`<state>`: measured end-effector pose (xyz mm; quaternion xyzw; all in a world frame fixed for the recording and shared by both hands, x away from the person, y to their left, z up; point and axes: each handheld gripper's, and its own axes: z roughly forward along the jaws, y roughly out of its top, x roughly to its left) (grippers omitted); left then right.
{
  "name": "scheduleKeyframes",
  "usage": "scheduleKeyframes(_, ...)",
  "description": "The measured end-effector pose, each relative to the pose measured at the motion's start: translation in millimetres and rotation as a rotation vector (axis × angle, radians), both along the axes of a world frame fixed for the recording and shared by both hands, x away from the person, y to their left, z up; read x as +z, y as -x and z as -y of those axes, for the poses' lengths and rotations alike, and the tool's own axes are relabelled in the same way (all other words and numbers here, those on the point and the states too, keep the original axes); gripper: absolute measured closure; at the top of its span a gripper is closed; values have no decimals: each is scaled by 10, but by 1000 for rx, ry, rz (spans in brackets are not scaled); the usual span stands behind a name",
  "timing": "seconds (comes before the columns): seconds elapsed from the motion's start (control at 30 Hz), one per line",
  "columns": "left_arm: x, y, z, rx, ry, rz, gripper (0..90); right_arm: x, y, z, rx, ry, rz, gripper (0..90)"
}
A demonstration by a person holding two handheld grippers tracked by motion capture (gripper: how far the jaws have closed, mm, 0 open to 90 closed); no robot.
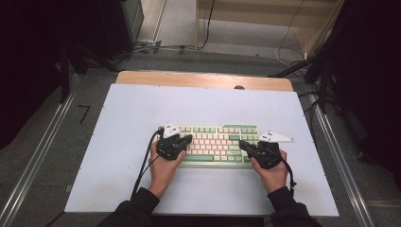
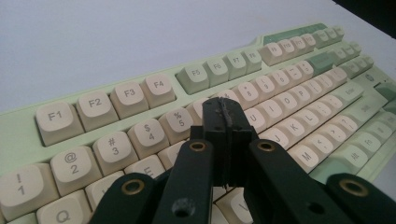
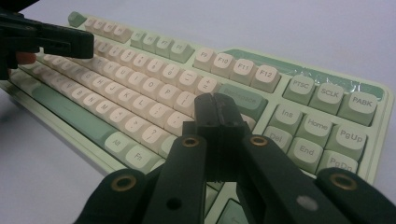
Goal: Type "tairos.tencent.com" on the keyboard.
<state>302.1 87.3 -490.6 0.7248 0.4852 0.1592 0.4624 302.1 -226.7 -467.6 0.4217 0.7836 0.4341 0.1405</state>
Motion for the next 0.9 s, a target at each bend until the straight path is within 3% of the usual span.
scheduleKeyframes(0.9,92,148,-352,43,30,0,900,-26,-31,-96,13,11,-5,883)
